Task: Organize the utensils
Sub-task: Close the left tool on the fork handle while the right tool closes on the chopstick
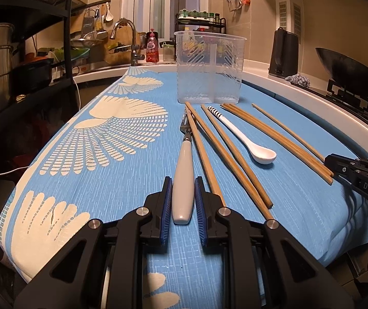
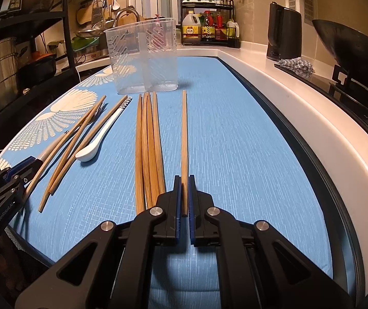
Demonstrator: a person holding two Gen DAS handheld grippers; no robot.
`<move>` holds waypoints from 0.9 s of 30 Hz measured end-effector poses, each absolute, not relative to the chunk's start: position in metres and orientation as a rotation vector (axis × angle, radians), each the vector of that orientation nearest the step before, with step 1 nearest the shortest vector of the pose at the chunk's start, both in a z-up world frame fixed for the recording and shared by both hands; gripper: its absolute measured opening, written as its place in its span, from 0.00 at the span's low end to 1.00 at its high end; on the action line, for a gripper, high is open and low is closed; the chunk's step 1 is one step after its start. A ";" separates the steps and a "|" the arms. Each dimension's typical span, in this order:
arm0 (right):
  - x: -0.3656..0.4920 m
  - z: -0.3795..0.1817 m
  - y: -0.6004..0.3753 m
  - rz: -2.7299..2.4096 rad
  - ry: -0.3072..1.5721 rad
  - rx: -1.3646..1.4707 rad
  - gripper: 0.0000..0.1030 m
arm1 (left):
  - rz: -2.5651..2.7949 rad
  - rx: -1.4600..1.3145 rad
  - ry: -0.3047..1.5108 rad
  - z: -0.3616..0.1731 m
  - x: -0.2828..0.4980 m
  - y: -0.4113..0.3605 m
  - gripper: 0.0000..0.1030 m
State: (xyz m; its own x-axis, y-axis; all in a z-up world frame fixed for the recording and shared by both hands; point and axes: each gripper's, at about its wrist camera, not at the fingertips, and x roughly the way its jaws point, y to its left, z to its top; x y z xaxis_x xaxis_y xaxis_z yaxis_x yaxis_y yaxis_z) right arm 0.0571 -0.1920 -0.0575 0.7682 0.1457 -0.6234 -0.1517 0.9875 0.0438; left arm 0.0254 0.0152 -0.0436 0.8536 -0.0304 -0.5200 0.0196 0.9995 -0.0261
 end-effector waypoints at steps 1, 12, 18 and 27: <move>0.058 -0.057 -0.191 0.162 0.676 -0.010 0.05 | -0.026 -0.023 0.551 -0.043 0.026 0.016 0.18; 0.061 -0.057 -0.185 0.159 0.674 -0.052 0.05 | -0.034 -0.018 0.605 -0.039 0.035 0.017 0.18; 0.062 -0.056 -0.182 0.147 0.681 -0.079 0.05 | -0.052 -0.006 0.625 -0.037 0.037 0.018 0.18; 0.066 -0.054 -0.186 0.161 0.717 -0.057 0.04 | -0.097 0.001 0.647 -0.036 0.043 0.022 0.17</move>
State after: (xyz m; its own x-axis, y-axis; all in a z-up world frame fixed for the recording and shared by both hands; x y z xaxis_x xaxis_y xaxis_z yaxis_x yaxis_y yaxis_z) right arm 0.0656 -0.1861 -0.0539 0.7418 0.1272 -0.6584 -0.1663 0.9861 0.0031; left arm 0.0428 0.0225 -0.0363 0.7934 -0.0902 -0.6020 0.0911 0.9954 -0.0291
